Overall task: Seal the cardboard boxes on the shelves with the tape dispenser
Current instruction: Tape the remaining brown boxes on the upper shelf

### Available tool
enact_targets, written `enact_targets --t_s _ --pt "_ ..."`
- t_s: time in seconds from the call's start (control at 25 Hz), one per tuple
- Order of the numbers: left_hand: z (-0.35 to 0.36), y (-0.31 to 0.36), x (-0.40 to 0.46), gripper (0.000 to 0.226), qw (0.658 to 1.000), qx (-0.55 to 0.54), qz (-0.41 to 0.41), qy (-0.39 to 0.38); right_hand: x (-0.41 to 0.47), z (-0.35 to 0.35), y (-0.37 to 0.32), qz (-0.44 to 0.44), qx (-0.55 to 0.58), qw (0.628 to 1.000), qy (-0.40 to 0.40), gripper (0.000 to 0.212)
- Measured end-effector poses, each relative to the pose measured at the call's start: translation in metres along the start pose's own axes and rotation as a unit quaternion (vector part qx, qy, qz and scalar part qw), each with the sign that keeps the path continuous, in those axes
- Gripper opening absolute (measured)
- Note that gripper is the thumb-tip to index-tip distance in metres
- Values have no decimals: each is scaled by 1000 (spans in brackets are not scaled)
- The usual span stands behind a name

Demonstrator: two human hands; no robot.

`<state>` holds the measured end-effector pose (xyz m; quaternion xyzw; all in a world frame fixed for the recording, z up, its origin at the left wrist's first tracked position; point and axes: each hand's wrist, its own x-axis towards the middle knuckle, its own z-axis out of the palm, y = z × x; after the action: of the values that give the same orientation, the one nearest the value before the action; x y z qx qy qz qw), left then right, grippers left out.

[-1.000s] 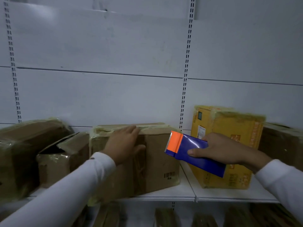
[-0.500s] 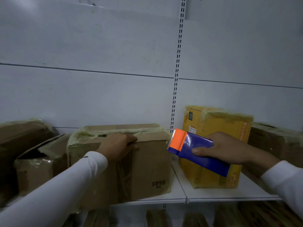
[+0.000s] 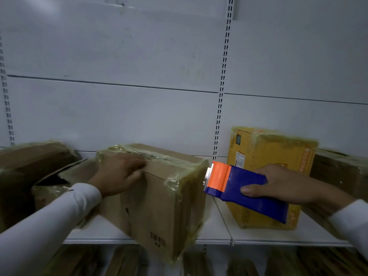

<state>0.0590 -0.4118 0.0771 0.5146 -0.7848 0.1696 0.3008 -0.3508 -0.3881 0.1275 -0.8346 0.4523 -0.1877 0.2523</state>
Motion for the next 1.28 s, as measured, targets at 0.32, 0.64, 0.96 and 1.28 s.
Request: enact_targets --t_s 0.32,0.64,0.96,1.28 --pt "46 119 14 60 994 76 -70 -33 16 4 13 3 -40 999 32 54" --pt "16 83 -21 40 982 -185 4 -29 12 4 33 -33 77 996 -44 64" --pt "0 62 -28 37 987 -156 -14 -45 14 27 13 -73 65 991 -95 55" --pt "-23 70 -34 45 972 -233 -14 24 3 33 -39 -55 35 991 -115 44"
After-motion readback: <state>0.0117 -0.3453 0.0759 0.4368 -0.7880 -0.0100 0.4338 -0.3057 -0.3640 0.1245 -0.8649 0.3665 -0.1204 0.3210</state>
